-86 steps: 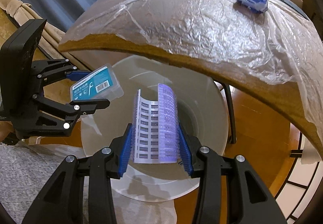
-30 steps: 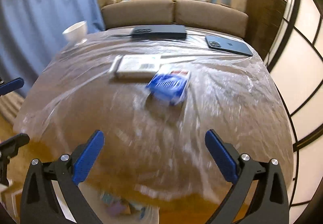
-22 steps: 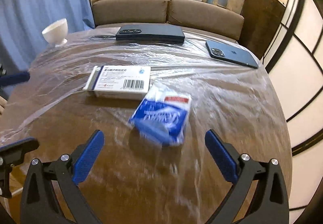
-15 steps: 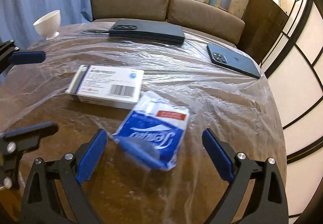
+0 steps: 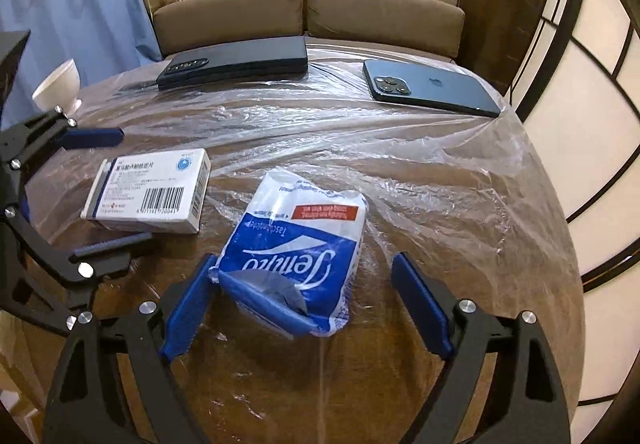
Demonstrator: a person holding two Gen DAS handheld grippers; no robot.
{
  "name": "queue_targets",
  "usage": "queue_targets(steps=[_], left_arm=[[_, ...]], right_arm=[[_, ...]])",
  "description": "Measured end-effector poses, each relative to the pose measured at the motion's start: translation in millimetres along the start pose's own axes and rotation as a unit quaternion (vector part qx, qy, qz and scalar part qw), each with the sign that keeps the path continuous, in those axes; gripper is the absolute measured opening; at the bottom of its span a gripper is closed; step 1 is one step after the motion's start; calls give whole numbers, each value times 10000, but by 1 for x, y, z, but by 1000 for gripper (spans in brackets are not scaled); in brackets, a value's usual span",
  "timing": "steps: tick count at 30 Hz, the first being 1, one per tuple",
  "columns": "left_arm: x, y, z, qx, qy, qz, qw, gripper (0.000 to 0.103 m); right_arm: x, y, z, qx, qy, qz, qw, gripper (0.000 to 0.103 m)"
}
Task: Collect trash
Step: 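Grasp the white medicine box with the left tool while the right tool grasps the Tempo tissue pack, then carry the medicine box with the left tool while the right tool carries the tissue pack over the bin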
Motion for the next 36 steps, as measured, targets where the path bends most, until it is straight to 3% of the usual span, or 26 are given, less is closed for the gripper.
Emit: queue_targets(steps=[3,4,9,12,16,22,36], left_arm=[[-2,0,4,2,135,8,9999,97],[-2,-1,6,-15,217,13,9998,94],[0,-3,15,-57,364,-16,9993,66],[1,-3,23,-139,322,-25,9994,59],[3,0,29,-122,244,16,9996,58],[10,7,26,281,65,124,9995,56],[28,25,22,1039,-249,221,9940,56]], right_arm=[[2,-2,0,25,-31,76,10000,84],[2,-4,-2,43,-47,93,9999,79],[1,-7,-5,33,-191,57,9998,72],[1,-8,-6,39,-236,66,9997,72],[3,-8,-7,52,-288,107,9995,64],[8,-8,-4,-27,-409,183,9990,58],[37,-2,-7,-95,-763,340,9965,57]])
Point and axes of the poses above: each gripper's, at about its wrist camera, not at the fingertips, and x roughly against the way its jaws point, z to its right, y to its underside, the point moved 4 cm from there along -x, roughly the way its jaws point, and after that the axes turned 14 degrees about y, right-handed, at the moved point
